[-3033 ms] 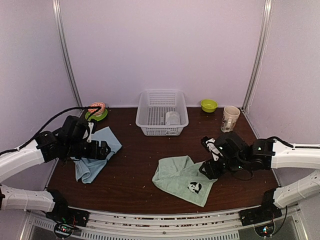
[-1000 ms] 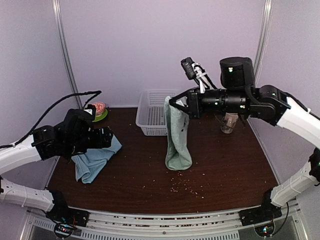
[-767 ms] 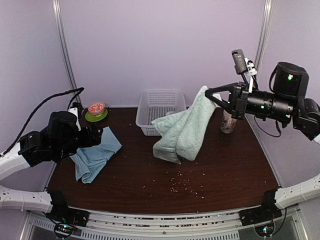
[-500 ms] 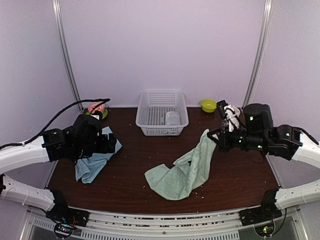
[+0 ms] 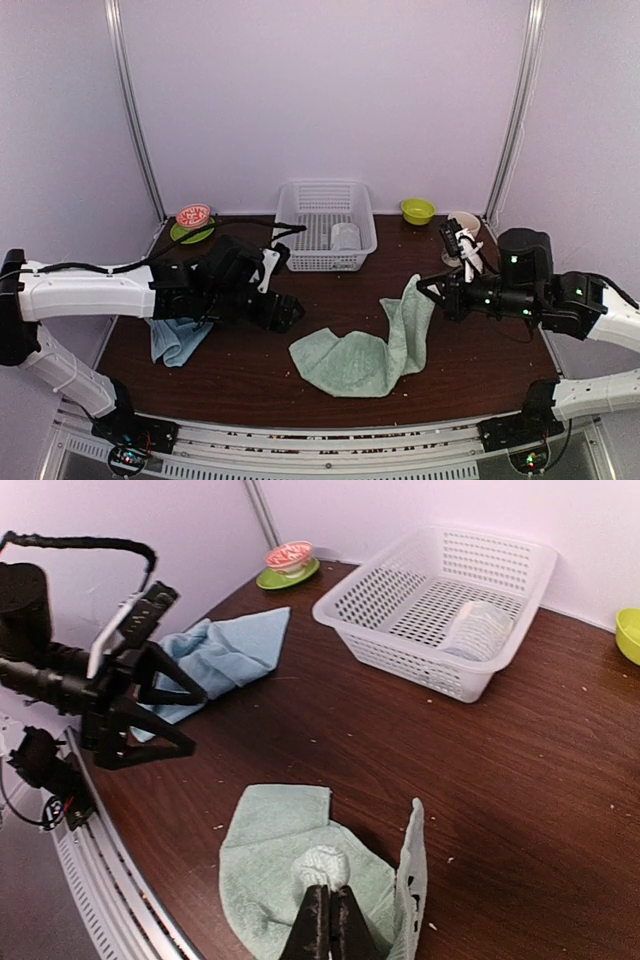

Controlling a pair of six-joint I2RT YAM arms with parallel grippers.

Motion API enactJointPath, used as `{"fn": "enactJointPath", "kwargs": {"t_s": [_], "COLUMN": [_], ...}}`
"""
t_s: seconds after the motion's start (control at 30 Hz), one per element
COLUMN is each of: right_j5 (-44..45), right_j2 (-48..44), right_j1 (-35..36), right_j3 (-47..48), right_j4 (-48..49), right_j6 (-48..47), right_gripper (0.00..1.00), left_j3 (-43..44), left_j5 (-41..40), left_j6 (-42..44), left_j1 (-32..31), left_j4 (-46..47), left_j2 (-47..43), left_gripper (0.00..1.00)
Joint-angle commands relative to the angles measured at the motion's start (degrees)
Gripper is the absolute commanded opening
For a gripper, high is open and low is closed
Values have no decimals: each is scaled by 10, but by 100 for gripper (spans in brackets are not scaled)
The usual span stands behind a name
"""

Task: Roll the towels
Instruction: Pick up the towel from the center of the board, then pass from the right arm to the left

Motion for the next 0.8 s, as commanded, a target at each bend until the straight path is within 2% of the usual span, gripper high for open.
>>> {"fn": "enactJointPath", "kwargs": {"t_s": [0.0,0.13,0.33,0.57,0.77], "right_j5": [-110,-199,-264,-291,-302], "right_j2": [-61,-95,-115,-124,-122], "right_j1": [-2,-2,-2,-2,-2], "right_j3": [-29,-42,-40,-31,-26], "right_j4": [84,122,122,102,84], "right_j6": [-15,-16,-20,-25,-36], "right_gripper": [0,0,0,0,0], "left_j3": [57,80,98,108,90], "left_j5": [126,172,189,241,281], "left_j6": [59,83,102,127,209], "left_j1": [-26,-40,-40,-40,-38], "left_j4": [120,161,178,221,264], "left_j2": [36,51,76,113,125], "left_gripper": [86,86,86,86,90]}}
